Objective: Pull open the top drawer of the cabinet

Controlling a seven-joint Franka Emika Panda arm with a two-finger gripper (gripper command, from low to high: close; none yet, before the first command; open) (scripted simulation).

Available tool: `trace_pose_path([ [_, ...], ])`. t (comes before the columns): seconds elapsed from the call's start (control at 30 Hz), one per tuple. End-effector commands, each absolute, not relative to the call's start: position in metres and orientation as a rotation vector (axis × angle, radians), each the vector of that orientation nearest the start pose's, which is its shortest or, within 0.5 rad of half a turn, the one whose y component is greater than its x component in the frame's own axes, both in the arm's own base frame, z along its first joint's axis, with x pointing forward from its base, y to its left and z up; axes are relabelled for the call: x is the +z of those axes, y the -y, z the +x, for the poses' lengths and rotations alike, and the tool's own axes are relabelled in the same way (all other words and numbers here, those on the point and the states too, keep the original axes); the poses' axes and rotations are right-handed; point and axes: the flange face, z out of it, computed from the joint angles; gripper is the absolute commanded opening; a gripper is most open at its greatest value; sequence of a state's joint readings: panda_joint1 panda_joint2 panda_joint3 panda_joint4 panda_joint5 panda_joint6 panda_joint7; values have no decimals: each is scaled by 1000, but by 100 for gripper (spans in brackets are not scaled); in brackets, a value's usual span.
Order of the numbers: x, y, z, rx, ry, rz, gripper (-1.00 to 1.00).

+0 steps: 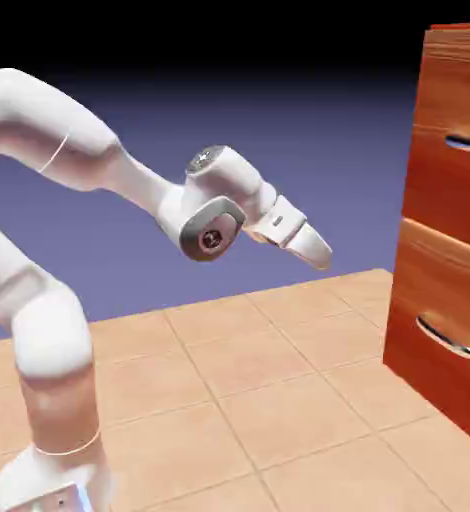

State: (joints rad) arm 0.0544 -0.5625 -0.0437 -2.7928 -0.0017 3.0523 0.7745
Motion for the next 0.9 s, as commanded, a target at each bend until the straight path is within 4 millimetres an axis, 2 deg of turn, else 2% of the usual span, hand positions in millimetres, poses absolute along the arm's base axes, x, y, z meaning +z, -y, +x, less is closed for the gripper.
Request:
trace_pose_path([
  [0.0, 472, -3, 397, -1036, -1000, -2377, 100],
  [0.2, 501, 6, 420, -993, -1135, -2100, 100],
  [0.4, 520, 20, 445, -923, -1259, -1846, 100],
  [0.87, 536, 55, 506, -759, -1484, -1324, 100],
])
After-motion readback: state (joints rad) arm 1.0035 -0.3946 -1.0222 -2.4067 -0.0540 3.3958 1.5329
